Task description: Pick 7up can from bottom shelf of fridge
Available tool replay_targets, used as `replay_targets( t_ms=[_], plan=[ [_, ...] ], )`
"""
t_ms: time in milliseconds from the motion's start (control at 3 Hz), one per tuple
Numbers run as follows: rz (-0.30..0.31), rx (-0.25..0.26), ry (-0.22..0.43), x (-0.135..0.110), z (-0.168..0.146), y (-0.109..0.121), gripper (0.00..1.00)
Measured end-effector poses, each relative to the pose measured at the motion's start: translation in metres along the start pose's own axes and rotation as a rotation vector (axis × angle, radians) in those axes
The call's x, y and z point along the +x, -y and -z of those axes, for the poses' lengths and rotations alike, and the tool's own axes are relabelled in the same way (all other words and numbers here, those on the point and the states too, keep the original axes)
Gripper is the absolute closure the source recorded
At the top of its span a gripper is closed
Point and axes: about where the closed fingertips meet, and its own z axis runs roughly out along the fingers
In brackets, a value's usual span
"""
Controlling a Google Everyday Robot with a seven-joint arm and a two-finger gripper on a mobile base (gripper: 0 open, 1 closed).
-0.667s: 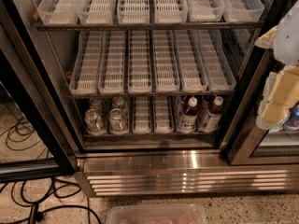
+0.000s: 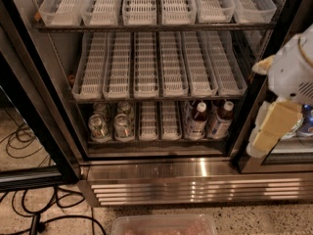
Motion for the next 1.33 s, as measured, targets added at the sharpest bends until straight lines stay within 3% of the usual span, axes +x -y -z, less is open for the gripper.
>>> replay_targets(
  t_ms=[667, 1000, 1333],
  plan=[
    [-0.034, -0.058, 0.184, -0.025, -0.101, -0.066, 0.00],
    [-0.006, -0.084, 0.233, -0.025, -0.124, -0.089, 0.00],
    [-0.006, -0.084, 0.233, -0.025, -0.124, -0.089, 0.00]
  ],
)
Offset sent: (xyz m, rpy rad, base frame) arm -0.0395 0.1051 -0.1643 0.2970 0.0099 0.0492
